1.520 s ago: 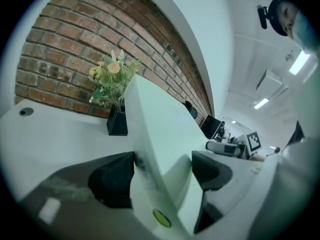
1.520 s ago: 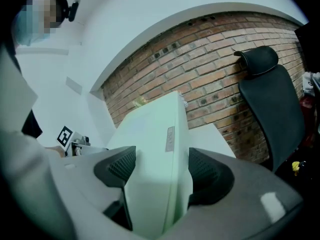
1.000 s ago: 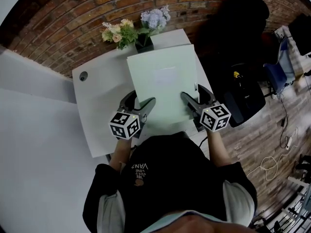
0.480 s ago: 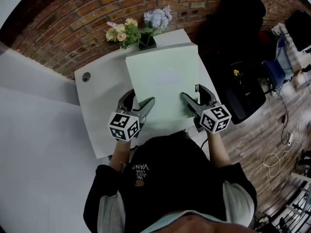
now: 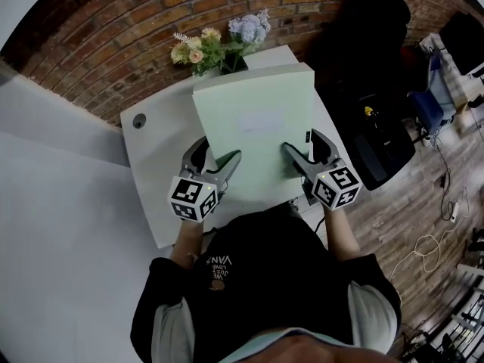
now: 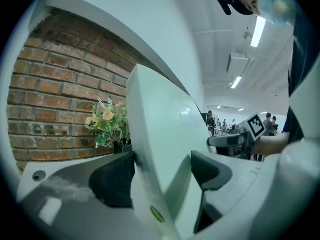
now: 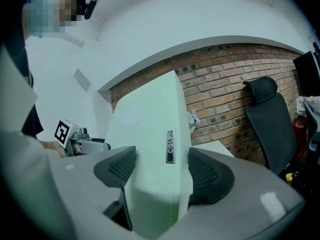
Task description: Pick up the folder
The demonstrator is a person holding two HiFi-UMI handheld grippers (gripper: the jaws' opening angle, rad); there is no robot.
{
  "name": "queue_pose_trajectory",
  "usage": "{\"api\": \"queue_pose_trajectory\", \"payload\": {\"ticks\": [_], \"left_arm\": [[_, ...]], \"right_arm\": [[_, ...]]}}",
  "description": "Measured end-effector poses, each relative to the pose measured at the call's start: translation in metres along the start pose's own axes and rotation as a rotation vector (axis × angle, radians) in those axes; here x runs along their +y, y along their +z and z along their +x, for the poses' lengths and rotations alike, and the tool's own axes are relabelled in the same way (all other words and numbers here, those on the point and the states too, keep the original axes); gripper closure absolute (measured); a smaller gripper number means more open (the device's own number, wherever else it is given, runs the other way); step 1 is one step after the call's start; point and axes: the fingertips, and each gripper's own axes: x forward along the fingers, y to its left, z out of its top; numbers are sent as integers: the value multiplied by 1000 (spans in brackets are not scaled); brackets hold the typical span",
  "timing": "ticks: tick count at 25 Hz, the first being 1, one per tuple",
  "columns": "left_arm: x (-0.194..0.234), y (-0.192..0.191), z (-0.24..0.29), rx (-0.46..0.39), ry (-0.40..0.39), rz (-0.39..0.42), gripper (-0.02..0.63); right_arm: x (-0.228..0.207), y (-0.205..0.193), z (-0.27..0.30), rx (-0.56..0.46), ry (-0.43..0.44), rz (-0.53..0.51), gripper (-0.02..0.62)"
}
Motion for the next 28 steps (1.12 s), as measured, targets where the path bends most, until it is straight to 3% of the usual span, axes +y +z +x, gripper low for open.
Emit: {"api": "queue_pose_trajectory", "payload": {"ticks": [28], "left_arm": [[24, -1, -52, 4, 34, 121, 256]], "right_arm": [[58, -7, 10, -42, -8, -41, 276]]}}
